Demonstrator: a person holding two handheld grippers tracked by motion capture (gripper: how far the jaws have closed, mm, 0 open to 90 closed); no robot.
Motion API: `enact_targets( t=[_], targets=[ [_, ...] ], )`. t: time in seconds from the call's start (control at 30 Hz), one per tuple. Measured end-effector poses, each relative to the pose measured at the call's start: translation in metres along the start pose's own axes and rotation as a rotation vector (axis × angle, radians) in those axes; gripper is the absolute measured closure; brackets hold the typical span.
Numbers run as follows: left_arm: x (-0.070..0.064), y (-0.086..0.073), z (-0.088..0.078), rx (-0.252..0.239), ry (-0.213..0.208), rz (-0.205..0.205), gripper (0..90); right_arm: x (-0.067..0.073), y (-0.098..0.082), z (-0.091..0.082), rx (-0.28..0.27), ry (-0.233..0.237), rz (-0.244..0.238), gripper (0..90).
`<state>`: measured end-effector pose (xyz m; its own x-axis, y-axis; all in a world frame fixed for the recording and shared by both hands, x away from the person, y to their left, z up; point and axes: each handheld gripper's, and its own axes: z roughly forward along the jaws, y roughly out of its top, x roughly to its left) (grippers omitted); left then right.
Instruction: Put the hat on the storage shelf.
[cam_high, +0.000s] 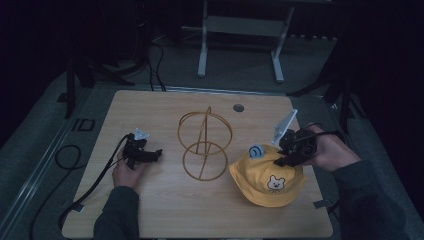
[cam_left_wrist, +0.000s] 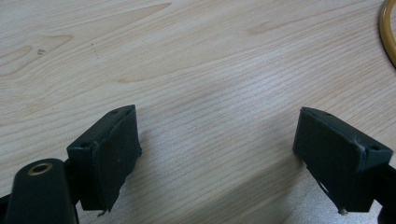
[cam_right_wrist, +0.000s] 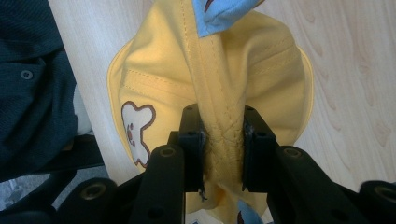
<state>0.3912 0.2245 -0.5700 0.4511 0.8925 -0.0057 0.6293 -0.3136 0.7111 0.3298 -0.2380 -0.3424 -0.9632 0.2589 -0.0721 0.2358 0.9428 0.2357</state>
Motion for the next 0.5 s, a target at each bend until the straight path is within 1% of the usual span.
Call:
enact_targets(
  t=[0.27,0.4,0.5],
  targets=[
    [0.000,0.000,0.000,0.001,0.000,0.002,14.3,-0.007,0.000,-0.016,-0.041,-0.010,0.008,74.0],
    [0.000,0.000,0.000,0.002,0.000,0.002,14.3,-0.009,0.002,-0.021,-0.045,-0.013,0.008,74.0],
    [0.000,0.000,0.000,0.002,0.000,0.002,14.3,-0.011,0.003,-0.028,-0.051,-0.018,0.012,74.0]
  ],
)
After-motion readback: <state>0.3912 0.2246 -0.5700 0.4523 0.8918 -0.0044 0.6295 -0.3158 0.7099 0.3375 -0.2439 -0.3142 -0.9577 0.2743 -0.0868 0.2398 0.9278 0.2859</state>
